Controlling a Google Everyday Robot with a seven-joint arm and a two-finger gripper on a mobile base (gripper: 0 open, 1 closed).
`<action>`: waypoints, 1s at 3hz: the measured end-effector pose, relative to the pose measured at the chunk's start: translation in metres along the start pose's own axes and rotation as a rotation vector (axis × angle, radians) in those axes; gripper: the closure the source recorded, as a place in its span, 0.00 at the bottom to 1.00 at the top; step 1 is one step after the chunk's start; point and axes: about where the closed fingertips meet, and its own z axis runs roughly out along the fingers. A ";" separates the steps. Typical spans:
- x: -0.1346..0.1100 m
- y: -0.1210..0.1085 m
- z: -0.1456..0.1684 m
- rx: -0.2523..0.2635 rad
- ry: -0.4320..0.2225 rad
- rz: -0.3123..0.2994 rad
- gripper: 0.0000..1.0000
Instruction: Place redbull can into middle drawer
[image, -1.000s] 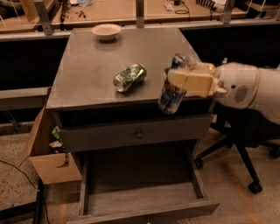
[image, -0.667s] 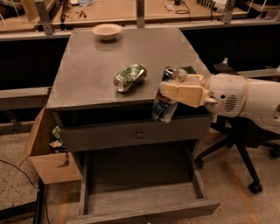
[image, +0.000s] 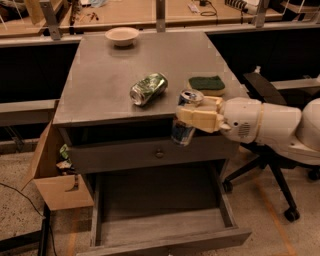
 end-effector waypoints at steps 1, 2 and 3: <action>0.048 -0.030 0.030 -0.031 -0.006 -0.105 1.00; 0.089 -0.037 0.051 -0.116 -0.014 -0.171 1.00; 0.118 -0.025 0.052 -0.173 -0.005 -0.191 1.00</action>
Offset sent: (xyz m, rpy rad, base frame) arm 0.0379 0.0501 -0.1502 -0.0255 -0.2415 0.2262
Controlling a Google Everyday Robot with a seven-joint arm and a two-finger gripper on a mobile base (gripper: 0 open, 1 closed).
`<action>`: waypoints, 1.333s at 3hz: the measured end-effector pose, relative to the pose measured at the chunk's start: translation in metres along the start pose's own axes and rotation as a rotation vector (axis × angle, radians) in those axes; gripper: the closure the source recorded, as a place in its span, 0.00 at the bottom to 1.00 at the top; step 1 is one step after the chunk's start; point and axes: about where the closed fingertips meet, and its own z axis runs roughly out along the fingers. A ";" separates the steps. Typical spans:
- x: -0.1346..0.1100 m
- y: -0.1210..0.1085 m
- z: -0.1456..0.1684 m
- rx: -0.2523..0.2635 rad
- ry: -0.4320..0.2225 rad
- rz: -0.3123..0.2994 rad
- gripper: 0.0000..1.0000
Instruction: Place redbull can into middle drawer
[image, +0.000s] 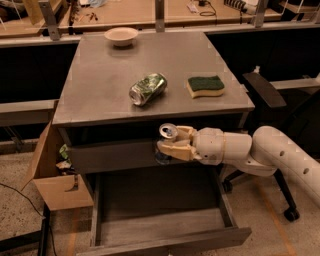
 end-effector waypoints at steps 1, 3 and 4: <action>0.001 0.001 0.001 -0.005 0.000 -0.002 1.00; 0.052 0.041 0.011 -0.044 -0.064 0.008 1.00; 0.097 0.060 0.024 -0.119 -0.041 0.018 1.00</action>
Offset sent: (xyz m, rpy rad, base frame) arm -0.0325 0.0091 -0.0408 0.0919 -0.0023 -0.0154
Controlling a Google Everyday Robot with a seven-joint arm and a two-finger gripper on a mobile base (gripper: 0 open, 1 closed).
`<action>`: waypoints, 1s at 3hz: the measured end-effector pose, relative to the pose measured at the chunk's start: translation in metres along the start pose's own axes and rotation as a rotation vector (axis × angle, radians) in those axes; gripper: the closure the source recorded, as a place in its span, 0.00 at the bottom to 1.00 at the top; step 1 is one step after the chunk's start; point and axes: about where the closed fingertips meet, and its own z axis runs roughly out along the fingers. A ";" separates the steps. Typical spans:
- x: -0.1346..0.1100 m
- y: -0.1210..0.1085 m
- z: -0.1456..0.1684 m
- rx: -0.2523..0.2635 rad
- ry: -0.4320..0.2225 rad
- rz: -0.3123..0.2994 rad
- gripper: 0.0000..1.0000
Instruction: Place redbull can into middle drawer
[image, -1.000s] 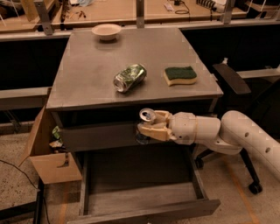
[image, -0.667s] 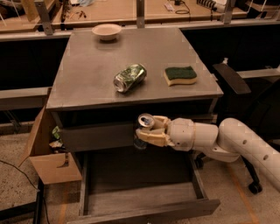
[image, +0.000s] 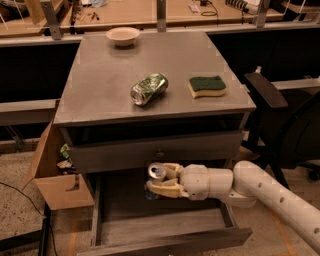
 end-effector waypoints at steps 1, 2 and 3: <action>0.054 0.008 0.016 -0.086 0.069 0.019 1.00; 0.097 0.013 0.033 -0.133 0.116 0.005 1.00; 0.131 0.006 0.049 -0.125 0.162 -0.040 1.00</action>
Offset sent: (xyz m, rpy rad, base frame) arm -0.0168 0.0513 -0.1501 -0.1729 -0.0051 0.1821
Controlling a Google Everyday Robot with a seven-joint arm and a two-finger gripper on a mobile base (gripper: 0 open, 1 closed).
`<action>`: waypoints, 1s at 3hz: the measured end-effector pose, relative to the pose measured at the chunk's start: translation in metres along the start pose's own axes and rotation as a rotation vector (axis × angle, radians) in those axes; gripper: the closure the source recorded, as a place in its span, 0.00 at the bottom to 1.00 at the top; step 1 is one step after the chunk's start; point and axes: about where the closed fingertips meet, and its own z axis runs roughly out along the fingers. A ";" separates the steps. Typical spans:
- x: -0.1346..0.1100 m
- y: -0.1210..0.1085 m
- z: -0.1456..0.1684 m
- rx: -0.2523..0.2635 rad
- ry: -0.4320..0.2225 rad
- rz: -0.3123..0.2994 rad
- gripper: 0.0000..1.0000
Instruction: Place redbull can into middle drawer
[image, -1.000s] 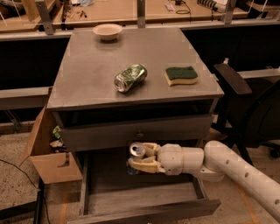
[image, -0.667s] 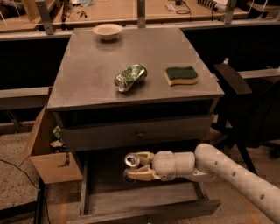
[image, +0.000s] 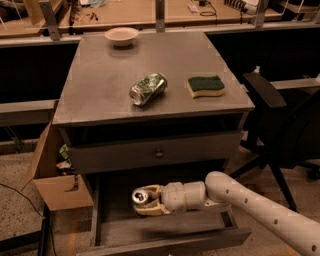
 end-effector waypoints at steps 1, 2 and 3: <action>0.000 0.000 0.000 0.000 0.000 0.000 1.00; 0.039 -0.004 0.015 -0.013 0.019 0.014 1.00; 0.065 -0.005 0.029 -0.036 0.028 0.019 1.00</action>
Offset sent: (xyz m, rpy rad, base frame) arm 0.0086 0.0114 -0.0741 -0.0385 0.0291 0.0019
